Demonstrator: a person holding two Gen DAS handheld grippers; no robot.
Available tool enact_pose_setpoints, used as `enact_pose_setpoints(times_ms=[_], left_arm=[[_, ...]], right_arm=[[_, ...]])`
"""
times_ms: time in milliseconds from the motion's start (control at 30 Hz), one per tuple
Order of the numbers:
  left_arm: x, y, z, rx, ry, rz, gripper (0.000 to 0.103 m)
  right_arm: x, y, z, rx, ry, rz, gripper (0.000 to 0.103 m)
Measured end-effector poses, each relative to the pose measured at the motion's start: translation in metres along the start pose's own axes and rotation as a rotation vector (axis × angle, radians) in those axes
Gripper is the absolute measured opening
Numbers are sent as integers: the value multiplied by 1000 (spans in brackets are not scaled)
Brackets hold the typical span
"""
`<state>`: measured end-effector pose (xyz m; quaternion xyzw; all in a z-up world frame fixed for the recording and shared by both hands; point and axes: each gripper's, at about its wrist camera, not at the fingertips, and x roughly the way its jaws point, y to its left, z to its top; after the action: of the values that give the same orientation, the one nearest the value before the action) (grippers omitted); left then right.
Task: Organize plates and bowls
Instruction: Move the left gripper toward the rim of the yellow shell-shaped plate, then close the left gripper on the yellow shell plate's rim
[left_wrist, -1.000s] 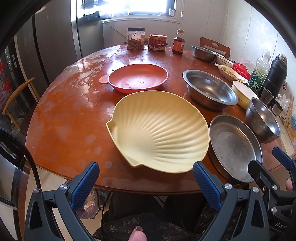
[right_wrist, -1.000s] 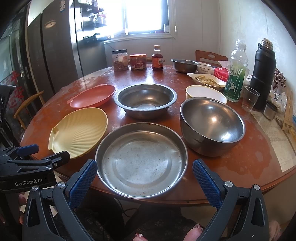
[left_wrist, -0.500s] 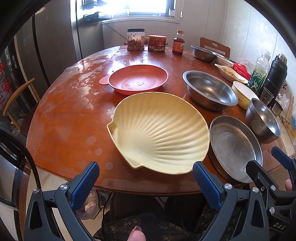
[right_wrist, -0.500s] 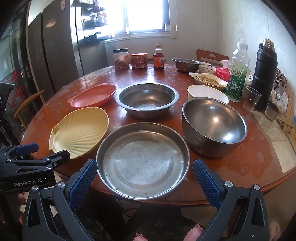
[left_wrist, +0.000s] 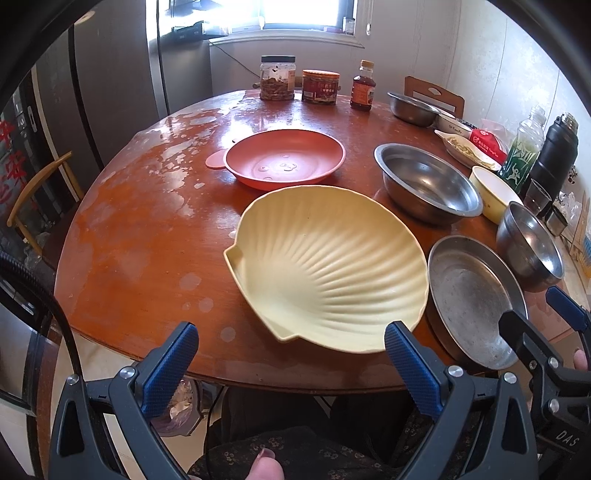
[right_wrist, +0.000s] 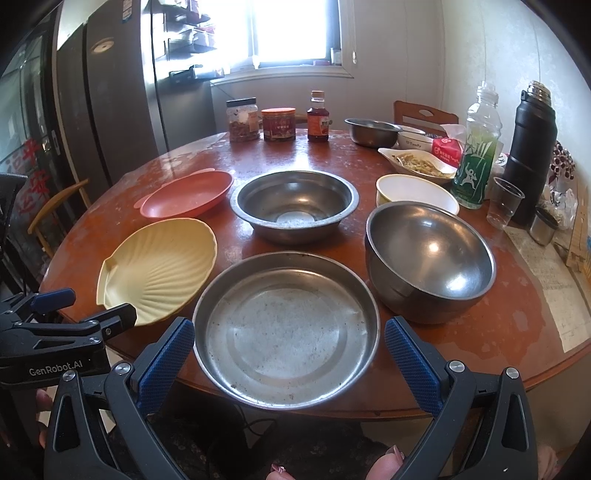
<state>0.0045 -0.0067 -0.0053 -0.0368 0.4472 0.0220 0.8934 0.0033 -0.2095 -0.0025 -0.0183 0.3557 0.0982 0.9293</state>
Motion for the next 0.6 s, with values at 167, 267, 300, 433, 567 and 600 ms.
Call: enact_pose_setpoints(times_ms=[167,267,300,433,567,600], left_arm=[[-2,16,7,-40,-8,2,102],[0,28,12,-70,-2,-3,102],[1,32,14,-77,-1,-2,102],[7,45,20,-99,20,13,102],[14,53,24,-104,41,18,101],[16,54,25,-104,46,17,101]], right_arm=[[2,6,20,-13,-19,41,103],[7,17,33,-50,-11,71,103],[10,21,38,-69,-9,86,103],[25,42,51,-157,30,111,103],[46,54,65,-162,85,142,103],[51,55,68,-159,101,154,103]])
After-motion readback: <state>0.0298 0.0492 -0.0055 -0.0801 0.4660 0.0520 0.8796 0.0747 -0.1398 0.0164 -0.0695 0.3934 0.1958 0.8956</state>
